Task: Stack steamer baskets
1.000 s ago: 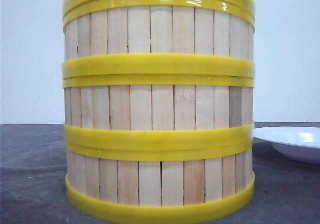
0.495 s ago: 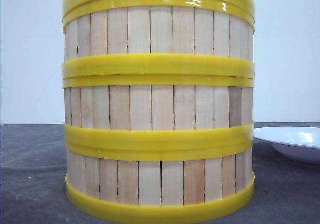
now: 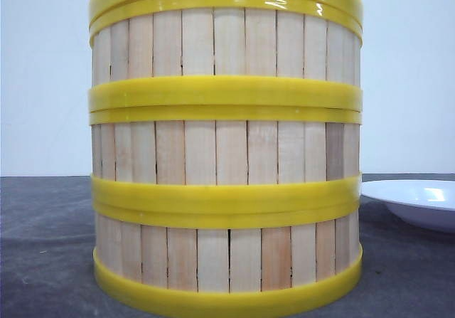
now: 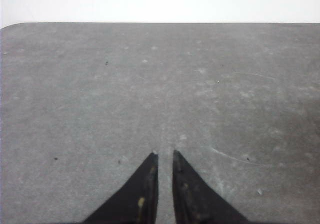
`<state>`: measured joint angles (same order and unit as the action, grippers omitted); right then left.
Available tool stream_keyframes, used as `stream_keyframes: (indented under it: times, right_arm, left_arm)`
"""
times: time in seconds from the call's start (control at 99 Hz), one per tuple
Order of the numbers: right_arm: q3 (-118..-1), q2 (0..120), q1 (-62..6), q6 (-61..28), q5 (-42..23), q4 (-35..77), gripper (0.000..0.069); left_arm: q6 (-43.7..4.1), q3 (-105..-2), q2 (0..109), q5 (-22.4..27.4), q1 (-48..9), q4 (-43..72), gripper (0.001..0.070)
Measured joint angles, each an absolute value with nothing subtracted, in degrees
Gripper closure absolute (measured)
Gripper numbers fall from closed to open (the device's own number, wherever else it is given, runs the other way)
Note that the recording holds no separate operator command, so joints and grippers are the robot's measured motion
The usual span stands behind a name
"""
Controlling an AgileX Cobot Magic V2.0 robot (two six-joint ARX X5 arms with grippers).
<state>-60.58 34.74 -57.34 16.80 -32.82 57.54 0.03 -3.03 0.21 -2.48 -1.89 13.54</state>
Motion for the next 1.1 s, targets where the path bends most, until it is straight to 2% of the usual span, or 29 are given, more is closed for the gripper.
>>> stream_keyframes:
  times: [0.323,0.475,0.606,0.808,0.95,1.101]
  right_arm:
    - [-60.58,34.74,-57.08,15.68,-33.19,56.21,0.0681]
    - [-60.58,34.74,-53.15,11.40,-33.17,51.27,0.0681]
    - [-60.58,34.74,-46.46,6.17,-32.82,46.78,0.0681]
    - [-60.58,34.61,-31.18,1.56,-32.18,43.22,0.0681]
    - [-60.58,33.80,-21.32,0.47,-26.06,42.65,0.0681]
    - [-57.93,31.53,-14.31,-1.91,-18.28,40.07,0.0681]
  left_arm:
    - [0.03,-3.03,0.21,-2.48,-1.89,13.54,0.0685]
    - [0.03,-3.03,0.21,-2.48,-1.89,13.54,0.0685]
    - [0.03,-3.03,0.21,-2.48,-1.89,13.54,0.0685]
    - [0.03,-3.03,0.21,-2.48,-1.89,13.54,0.0685]
    - [0.03,-3.03,0.21,-2.48,-1.89,13.54,0.0685]
    - [0.03,-3.03,0.21,-2.48,-1.89,13.54,0.0685]
